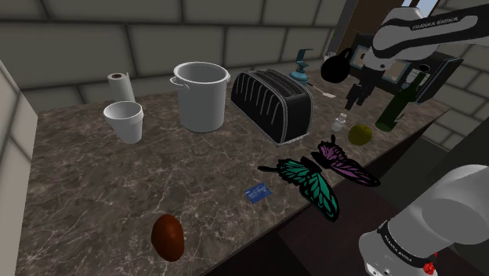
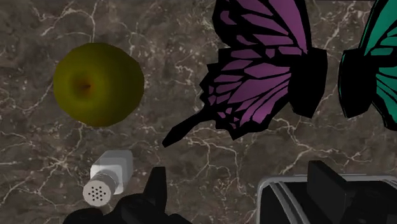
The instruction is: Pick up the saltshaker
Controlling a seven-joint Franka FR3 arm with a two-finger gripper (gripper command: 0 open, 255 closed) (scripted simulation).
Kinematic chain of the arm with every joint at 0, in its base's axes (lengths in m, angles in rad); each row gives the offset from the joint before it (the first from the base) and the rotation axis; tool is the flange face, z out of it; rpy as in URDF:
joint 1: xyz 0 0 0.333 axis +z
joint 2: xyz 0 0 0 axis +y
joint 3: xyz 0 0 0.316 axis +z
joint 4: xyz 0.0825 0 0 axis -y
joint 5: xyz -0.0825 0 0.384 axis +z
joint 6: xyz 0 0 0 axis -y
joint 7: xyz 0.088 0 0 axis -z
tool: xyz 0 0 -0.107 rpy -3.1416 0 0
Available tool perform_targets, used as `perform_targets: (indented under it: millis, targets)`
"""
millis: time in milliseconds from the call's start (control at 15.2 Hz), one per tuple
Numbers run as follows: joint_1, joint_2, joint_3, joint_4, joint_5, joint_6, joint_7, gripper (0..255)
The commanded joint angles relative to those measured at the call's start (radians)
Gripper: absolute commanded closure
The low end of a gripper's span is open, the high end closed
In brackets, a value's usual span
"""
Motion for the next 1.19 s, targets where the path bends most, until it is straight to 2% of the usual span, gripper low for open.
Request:
perform_targets:
  millis: [0, 396, 726, 1122]
  targets:
    - [0.0, 0.07, -0.028, 0.03, 0.017, 0.042, -0.036, 0]
    - [-0.018, 0.301, -0.104, 0.158, 0.119, 0.136, -0.176, 0]
    - [-0.068, 0.506, -0.125, 0.301, 0.241, 0.175, -0.3, 0]
    - [-0.08, 0.55, -0.115, 0.279, 0.271, 0.234, -0.321, 0]
